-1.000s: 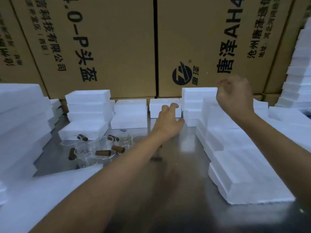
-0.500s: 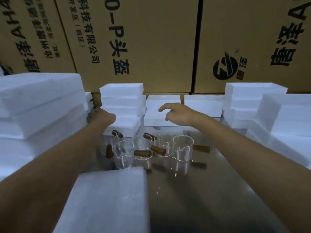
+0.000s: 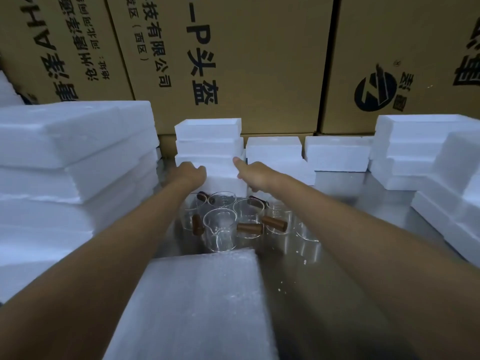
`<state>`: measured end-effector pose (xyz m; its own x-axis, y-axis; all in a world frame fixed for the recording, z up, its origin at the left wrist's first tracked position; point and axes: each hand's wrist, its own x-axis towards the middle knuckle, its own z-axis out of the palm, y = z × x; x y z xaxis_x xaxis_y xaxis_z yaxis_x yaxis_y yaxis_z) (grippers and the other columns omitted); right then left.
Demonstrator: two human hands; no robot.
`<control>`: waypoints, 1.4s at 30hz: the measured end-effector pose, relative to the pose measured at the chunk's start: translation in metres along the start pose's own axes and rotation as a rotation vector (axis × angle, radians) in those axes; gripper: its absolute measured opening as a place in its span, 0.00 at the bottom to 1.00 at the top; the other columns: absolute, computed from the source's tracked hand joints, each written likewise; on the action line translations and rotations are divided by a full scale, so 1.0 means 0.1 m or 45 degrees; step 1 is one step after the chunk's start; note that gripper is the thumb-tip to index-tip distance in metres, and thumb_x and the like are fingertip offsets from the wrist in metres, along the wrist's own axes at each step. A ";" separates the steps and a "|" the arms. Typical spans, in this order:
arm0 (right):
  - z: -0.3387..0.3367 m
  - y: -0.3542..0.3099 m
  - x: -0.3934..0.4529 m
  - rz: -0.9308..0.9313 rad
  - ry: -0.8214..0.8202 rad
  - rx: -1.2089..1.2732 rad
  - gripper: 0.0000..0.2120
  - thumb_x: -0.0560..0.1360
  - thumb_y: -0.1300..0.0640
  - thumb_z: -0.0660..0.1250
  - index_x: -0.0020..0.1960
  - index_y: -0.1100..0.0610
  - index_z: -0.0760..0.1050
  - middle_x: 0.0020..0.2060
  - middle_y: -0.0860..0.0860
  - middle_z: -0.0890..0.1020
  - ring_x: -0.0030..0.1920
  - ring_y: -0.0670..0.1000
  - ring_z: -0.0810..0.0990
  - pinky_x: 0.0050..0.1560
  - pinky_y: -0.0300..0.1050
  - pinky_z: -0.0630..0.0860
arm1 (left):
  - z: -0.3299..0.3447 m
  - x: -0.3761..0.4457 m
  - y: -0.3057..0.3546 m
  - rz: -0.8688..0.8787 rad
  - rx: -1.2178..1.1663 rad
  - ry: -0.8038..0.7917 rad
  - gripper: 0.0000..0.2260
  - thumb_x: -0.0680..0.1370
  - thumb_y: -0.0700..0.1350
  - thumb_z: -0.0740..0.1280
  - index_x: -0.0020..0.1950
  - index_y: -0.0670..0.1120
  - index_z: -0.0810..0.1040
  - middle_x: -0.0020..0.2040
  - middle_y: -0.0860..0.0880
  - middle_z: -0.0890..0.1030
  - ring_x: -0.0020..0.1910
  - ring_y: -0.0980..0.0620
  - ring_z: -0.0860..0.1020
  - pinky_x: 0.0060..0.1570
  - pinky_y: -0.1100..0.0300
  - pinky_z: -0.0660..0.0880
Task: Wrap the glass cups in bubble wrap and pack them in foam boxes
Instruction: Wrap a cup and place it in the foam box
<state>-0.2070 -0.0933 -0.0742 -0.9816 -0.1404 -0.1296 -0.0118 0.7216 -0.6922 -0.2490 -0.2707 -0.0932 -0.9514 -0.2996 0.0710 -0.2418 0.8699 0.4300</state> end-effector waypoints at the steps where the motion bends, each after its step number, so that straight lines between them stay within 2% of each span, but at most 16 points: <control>1: -0.08 0.00 -0.08 -0.021 0.037 0.007 0.35 0.82 0.36 0.43 0.77 0.60 0.63 0.61 0.56 0.71 0.60 0.55 0.71 0.60 0.49 0.66 | -0.05 -0.07 0.05 0.023 -0.058 0.001 0.21 0.83 0.51 0.51 0.67 0.39 0.70 0.65 0.38 0.73 0.63 0.39 0.71 0.59 0.52 0.68; 4: -0.36 -0.01 -0.37 -0.073 0.182 -0.011 0.32 0.83 0.38 0.42 0.77 0.58 0.62 0.74 0.57 0.67 0.71 0.59 0.68 0.66 0.51 0.65 | -0.20 -0.36 0.21 0.119 -0.280 -0.035 0.21 0.84 0.53 0.54 0.72 0.43 0.66 0.69 0.40 0.71 0.65 0.39 0.71 0.62 0.51 0.69; 9: -0.79 0.12 -1.01 -0.027 0.289 0.031 0.32 0.83 0.37 0.44 0.77 0.55 0.63 0.73 0.56 0.69 0.71 0.58 0.69 0.69 0.54 0.67 | -0.46 -1.04 0.48 0.380 -0.338 -0.071 0.18 0.84 0.54 0.54 0.67 0.45 0.71 0.65 0.43 0.74 0.56 0.45 0.72 0.52 0.55 0.67; 11: -0.95 0.23 -1.30 0.037 0.307 -0.050 0.31 0.82 0.36 0.45 0.77 0.54 0.62 0.70 0.56 0.72 0.62 0.57 0.76 0.63 0.54 0.73 | -0.58 -1.33 0.55 0.490 -0.302 -0.114 0.18 0.84 0.54 0.55 0.62 0.43 0.76 0.61 0.44 0.76 0.55 0.46 0.73 0.52 0.55 0.67; 14: -1.19 0.44 -1.77 0.167 0.190 -0.169 0.30 0.81 0.34 0.50 0.74 0.52 0.64 0.59 0.54 0.79 0.48 0.53 0.83 0.48 0.47 0.77 | -0.70 -1.75 0.56 0.617 -0.203 -0.273 0.16 0.83 0.53 0.59 0.62 0.47 0.78 0.60 0.48 0.76 0.59 0.47 0.74 0.59 0.53 0.71; 16: -1.31 0.58 -2.08 0.190 0.112 -0.176 0.26 0.81 0.34 0.52 0.69 0.51 0.67 0.51 0.53 0.83 0.43 0.54 0.86 0.41 0.44 0.78 | -0.73 -2.04 0.51 0.715 -0.114 -0.371 0.12 0.83 0.53 0.61 0.58 0.49 0.80 0.58 0.50 0.77 0.55 0.49 0.75 0.56 0.55 0.72; 18: -1.35 0.73 -2.35 0.226 0.093 -0.206 0.23 0.81 0.37 0.54 0.63 0.54 0.71 0.48 0.54 0.84 0.41 0.55 0.87 0.40 0.44 0.80 | -0.64 -2.34 0.47 0.811 -0.061 -0.477 0.10 0.82 0.52 0.62 0.54 0.50 0.81 0.55 0.52 0.79 0.52 0.52 0.76 0.52 0.58 0.72; 21: -1.25 0.99 -2.58 0.381 -0.081 -0.371 0.22 0.81 0.40 0.58 0.62 0.57 0.73 0.51 0.54 0.83 0.46 0.54 0.86 0.47 0.47 0.80 | -0.36 -2.73 0.41 0.965 0.087 -0.624 0.11 0.82 0.52 0.63 0.60 0.50 0.79 0.55 0.54 0.77 0.57 0.52 0.76 0.54 0.59 0.71; 23: -1.13 1.13 -2.65 0.487 -0.227 -0.429 0.21 0.80 0.40 0.61 0.63 0.55 0.72 0.53 0.53 0.81 0.50 0.53 0.84 0.49 0.47 0.81 | -0.18 -2.88 0.36 0.948 0.122 -0.718 0.14 0.82 0.52 0.63 0.66 0.52 0.75 0.57 0.54 0.76 0.60 0.51 0.76 0.59 0.57 0.72; 25: -1.06 1.20 -2.61 0.492 -0.169 -0.466 0.17 0.80 0.42 0.63 0.55 0.56 0.72 0.48 0.51 0.79 0.46 0.50 0.80 0.45 0.45 0.80 | -0.07 -2.93 0.29 0.876 -0.012 -0.748 0.20 0.81 0.49 0.64 0.73 0.56 0.67 0.59 0.52 0.77 0.58 0.50 0.77 0.61 0.55 0.73; 28: -1.02 1.18 -2.39 0.387 0.136 -0.531 0.13 0.80 0.49 0.60 0.47 0.59 0.74 0.40 0.52 0.76 0.40 0.52 0.75 0.40 0.44 0.75 | -0.03 -2.88 0.19 0.818 -0.351 -0.500 0.17 0.81 0.41 0.62 0.69 0.52 0.72 0.49 0.55 0.78 0.48 0.56 0.77 0.46 0.62 0.74; 30: -0.99 1.17 -2.19 0.289 0.278 -0.548 0.14 0.80 0.54 0.58 0.58 0.61 0.77 0.55 0.56 0.79 0.54 0.57 0.78 0.56 0.48 0.76 | -0.01 -2.80 0.11 0.763 -0.393 -0.170 0.11 0.80 0.40 0.60 0.60 0.48 0.76 0.48 0.53 0.76 0.45 0.53 0.76 0.41 0.60 0.72; 32: -0.89 1.13 -2.01 0.235 0.344 -0.465 0.20 0.80 0.55 0.58 0.70 0.58 0.70 0.70 0.56 0.72 0.69 0.58 0.70 0.68 0.48 0.68 | 0.02 -2.75 0.00 0.695 -0.337 0.001 0.07 0.81 0.40 0.60 0.54 0.46 0.76 0.45 0.50 0.75 0.44 0.47 0.76 0.41 0.55 0.72; 35: -0.66 1.07 -1.72 0.235 0.297 -0.374 0.25 0.80 0.57 0.58 0.77 0.57 0.61 0.76 0.55 0.64 0.75 0.58 0.64 0.71 0.48 0.64 | 0.09 -2.69 -0.14 0.648 -0.275 -0.201 0.05 0.81 0.41 0.61 0.53 0.47 0.76 0.42 0.49 0.74 0.37 0.53 0.74 0.35 0.58 0.68; 38: -0.49 1.08 -1.44 0.243 0.251 -0.535 0.15 0.80 0.56 0.58 0.65 0.58 0.69 0.69 0.57 0.72 0.68 0.60 0.70 0.68 0.52 0.69 | 0.09 -2.61 -0.21 0.627 -0.283 -0.378 0.05 0.81 0.41 0.62 0.54 0.50 0.74 0.44 0.51 0.74 0.38 0.57 0.73 0.34 0.63 0.67; 42: -0.39 1.16 -1.25 0.256 0.340 -0.659 0.11 0.79 0.55 0.58 0.56 0.56 0.76 0.55 0.54 0.81 0.55 0.58 0.77 0.51 0.46 0.72 | 0.05 -2.56 -0.29 0.575 -0.237 -0.314 0.06 0.78 0.50 0.69 0.50 0.52 0.72 0.44 0.52 0.76 0.40 0.55 0.75 0.35 0.61 0.69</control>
<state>-0.0927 0.0343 -0.1103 -0.9872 0.1592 0.0070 0.1534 0.9611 -0.2295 0.0004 -0.2168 -0.1286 -0.9747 0.2079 0.0823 0.2178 0.8000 0.5590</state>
